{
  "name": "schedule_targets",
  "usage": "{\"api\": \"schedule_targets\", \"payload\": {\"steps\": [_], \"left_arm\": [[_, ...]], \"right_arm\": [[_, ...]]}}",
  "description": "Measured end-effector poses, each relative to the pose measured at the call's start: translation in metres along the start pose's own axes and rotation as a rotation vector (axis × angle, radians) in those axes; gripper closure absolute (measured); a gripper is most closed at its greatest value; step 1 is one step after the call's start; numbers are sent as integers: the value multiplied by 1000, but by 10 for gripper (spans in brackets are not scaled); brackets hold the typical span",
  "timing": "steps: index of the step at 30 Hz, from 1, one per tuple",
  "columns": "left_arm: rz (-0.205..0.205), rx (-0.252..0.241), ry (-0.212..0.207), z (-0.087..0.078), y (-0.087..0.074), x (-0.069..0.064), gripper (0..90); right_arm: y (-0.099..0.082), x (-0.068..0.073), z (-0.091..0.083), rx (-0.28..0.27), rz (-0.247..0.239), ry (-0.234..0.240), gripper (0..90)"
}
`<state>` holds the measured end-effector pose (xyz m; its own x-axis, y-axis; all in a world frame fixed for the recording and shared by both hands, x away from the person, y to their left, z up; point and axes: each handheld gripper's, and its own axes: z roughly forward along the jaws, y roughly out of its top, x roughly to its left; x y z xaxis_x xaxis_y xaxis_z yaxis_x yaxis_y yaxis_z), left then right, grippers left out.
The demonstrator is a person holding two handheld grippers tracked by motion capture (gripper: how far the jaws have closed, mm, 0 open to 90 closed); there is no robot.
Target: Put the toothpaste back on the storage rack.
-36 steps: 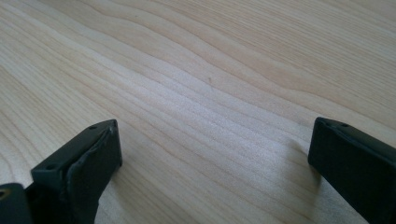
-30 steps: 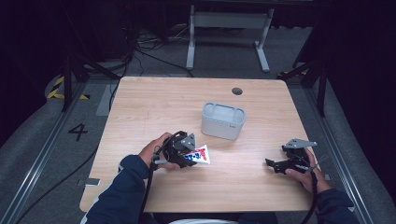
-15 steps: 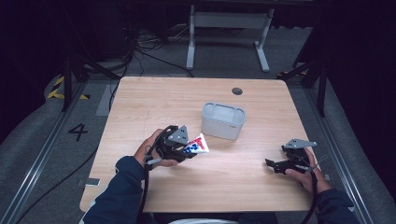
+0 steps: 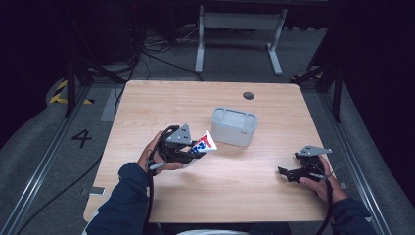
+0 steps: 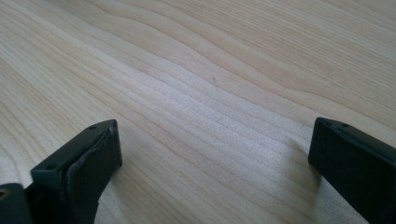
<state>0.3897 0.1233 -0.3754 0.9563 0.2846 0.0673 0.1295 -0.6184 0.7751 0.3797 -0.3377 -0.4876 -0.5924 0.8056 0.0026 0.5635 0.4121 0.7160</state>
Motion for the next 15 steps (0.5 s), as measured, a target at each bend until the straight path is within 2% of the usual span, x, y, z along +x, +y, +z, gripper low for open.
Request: {"api": "schedule_targets", "payload": {"steps": [5,15], "left_arm": [[-1,-35,28,-8,4,-1,617],[-47,-125,79,-19,12,3,618]], "right_arm": [[0,0,0,0,-1,1,29],[0,0,0,-1,2,1,28]]}}
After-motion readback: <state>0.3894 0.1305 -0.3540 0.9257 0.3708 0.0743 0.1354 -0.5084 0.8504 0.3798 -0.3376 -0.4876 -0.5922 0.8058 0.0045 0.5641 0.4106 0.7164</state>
